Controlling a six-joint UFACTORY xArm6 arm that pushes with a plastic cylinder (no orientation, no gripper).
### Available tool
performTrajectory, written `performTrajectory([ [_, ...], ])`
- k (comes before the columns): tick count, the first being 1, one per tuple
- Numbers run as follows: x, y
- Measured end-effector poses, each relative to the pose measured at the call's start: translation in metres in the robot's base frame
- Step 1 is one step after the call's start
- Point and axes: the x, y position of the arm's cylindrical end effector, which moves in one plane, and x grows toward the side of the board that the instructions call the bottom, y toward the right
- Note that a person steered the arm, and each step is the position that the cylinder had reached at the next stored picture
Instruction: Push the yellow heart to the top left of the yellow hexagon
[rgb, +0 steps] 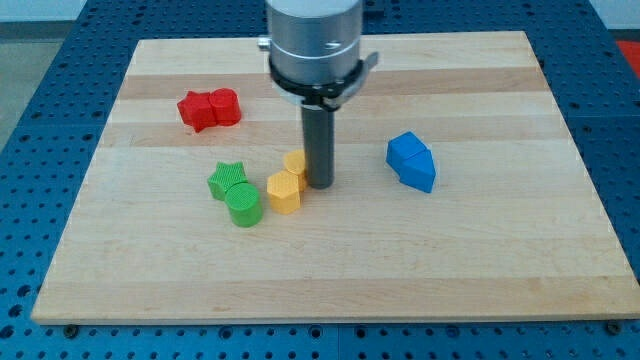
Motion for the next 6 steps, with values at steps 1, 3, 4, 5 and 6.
performTrajectory([
  [1,-0.005,0.007],
  [3,-0.038,0.019],
  [4,-0.028,-0.008],
  [5,-0.019,-0.031],
  [6,-0.019,-0.033],
])
